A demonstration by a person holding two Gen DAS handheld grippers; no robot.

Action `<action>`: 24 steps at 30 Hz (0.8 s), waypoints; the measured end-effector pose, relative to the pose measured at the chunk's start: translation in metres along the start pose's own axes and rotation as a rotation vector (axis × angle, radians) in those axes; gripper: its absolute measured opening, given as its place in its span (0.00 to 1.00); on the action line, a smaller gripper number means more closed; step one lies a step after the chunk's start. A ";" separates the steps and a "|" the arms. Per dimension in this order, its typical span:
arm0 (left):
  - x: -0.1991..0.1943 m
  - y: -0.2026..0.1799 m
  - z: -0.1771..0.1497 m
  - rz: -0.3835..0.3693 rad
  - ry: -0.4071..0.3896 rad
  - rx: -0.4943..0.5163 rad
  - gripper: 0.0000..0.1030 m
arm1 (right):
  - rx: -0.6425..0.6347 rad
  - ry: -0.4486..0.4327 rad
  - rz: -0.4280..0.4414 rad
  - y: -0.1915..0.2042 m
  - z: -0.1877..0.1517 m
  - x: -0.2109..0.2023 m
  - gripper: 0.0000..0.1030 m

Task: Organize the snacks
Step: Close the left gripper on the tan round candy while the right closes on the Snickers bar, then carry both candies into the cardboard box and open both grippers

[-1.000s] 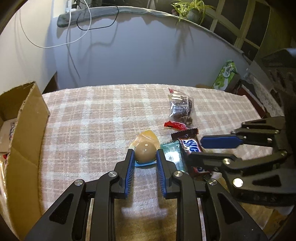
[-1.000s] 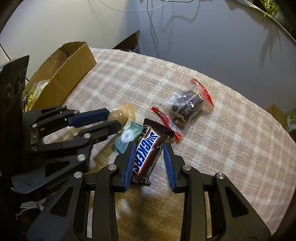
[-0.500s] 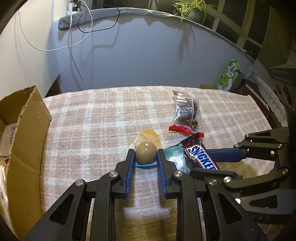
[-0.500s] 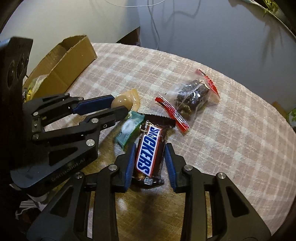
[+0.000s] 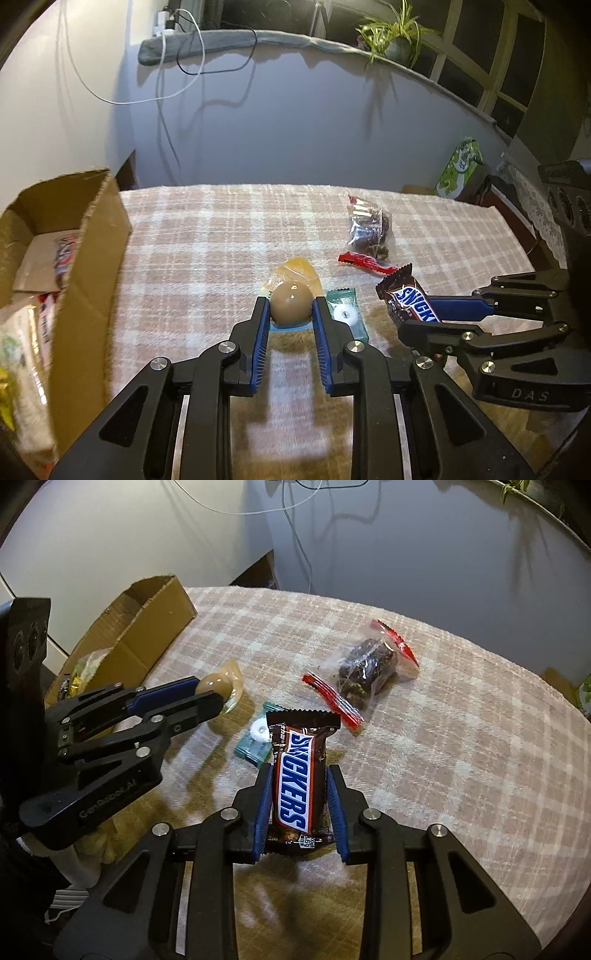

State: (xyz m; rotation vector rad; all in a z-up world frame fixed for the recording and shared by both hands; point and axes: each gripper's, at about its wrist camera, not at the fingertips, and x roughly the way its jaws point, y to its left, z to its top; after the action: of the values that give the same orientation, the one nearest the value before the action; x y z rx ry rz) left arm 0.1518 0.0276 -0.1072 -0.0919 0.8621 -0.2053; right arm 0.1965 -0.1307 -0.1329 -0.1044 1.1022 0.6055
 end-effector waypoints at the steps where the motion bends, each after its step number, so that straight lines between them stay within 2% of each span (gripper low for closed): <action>1: -0.003 0.001 0.000 0.000 -0.005 -0.003 0.21 | -0.002 -0.007 0.002 0.002 0.000 -0.003 0.29; 13: -0.066 0.013 -0.004 0.035 -0.117 -0.034 0.21 | -0.041 -0.074 0.027 0.040 0.009 -0.028 0.29; 24: -0.098 0.041 -0.004 0.087 -0.172 -0.055 0.21 | -0.097 -0.120 0.054 0.086 0.036 -0.031 0.29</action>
State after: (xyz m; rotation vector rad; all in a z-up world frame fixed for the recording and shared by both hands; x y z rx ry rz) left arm 0.0923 0.0889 -0.0435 -0.1219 0.6994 -0.0907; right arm 0.1720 -0.0582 -0.0710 -0.1204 0.9620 0.7049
